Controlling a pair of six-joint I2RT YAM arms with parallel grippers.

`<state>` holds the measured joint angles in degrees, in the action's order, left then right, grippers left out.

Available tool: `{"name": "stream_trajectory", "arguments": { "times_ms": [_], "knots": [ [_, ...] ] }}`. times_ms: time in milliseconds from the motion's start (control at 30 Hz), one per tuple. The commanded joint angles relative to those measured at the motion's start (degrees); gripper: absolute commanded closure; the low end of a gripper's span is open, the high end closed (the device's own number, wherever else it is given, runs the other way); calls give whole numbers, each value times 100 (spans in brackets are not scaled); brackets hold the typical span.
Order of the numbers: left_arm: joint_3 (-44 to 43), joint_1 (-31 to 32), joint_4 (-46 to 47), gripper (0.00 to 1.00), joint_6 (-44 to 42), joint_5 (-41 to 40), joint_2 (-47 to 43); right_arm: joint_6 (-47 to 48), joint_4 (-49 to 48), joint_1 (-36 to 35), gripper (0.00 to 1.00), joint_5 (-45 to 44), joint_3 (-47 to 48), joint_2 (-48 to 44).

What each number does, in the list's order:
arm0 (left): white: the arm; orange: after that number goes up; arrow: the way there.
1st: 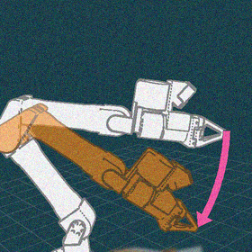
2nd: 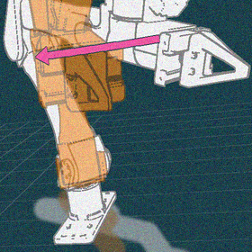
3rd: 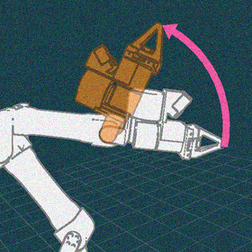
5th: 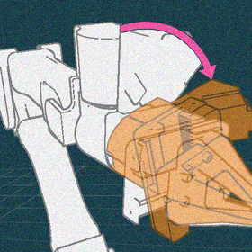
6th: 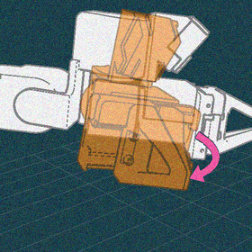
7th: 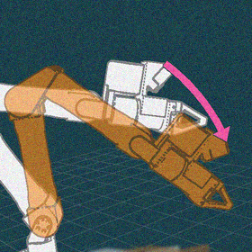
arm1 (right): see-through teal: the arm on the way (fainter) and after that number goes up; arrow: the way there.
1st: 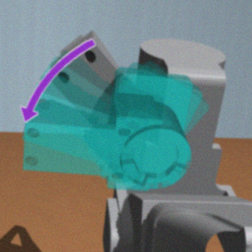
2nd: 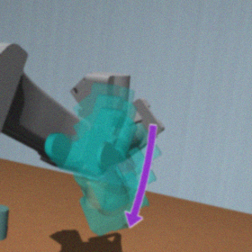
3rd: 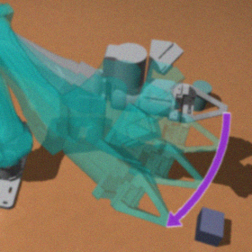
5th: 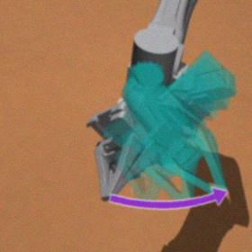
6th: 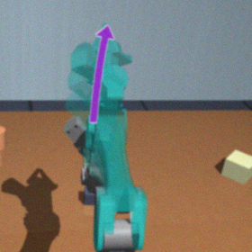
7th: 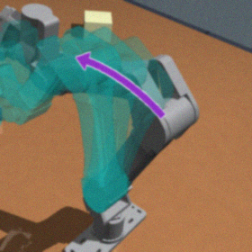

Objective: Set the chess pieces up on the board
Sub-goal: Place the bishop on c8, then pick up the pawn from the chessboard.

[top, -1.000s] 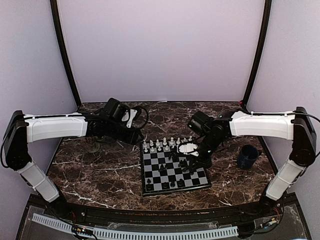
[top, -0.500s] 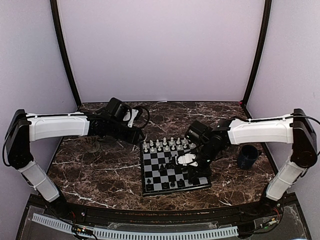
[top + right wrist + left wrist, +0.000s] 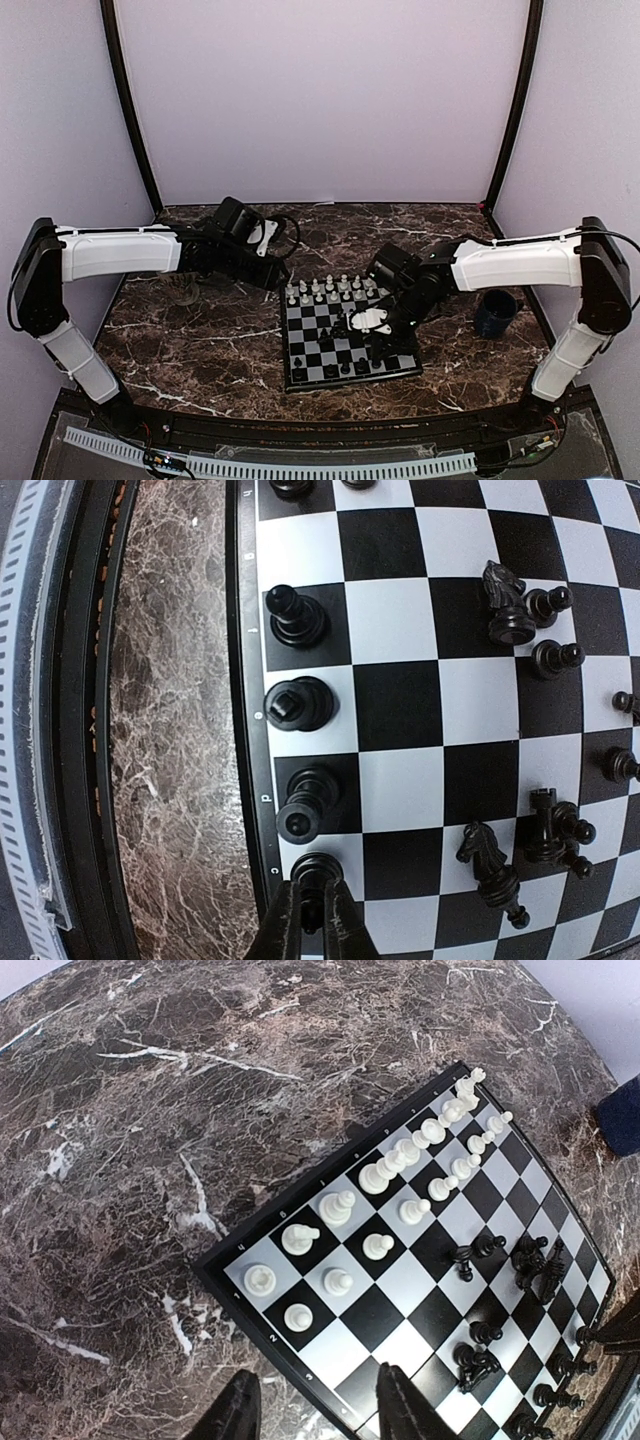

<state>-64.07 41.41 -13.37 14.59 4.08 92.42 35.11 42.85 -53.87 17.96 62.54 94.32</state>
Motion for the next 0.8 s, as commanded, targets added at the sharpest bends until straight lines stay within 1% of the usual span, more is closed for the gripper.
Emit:
{"name": "stream_trajectory", "arguments": {
  "times_ms": [0, 167, 300, 400, 433, 500, 567, 667, 767],
  "knots": [
    [-97, -10, 18, 58, -35, 71, 9, -3, -119, -71, 92, -19, -73, 124],
    [-60, -10, 23, 58, -31, 67, -13, 4, -104, -76, 89, -25, -69, 147],
    [-60, -12, 27, 58, -49, 133, -24, -65, 1, -68, 79, 70, 54, 110],
    [-113, -13, -26, 57, -173, 345, -14, -122, 342, 53, 71, 424, 646, 7],
    [-149, -11, -63, 57, -235, 459, 2, -120, 465, 120, 70, 484, 833, -12],
    [-238, -10, -170, 58, -381, 683, 22, -64, 659, 265, 68, 546, 1136, -47],
    [-328, -16, -293, 58, -533, 862, 45, -49, 658, 454, 67, 524, 1189, -110],
    [-463, -2, -497, 59, -727, 1090, 120, -260, 369, 774, 66, 393, 1036, -136],
    [-555, 41, -617, 61, -770, 1070, 193, -677, 86, 1095, 66, 288, 981, -64]
  ]
}}
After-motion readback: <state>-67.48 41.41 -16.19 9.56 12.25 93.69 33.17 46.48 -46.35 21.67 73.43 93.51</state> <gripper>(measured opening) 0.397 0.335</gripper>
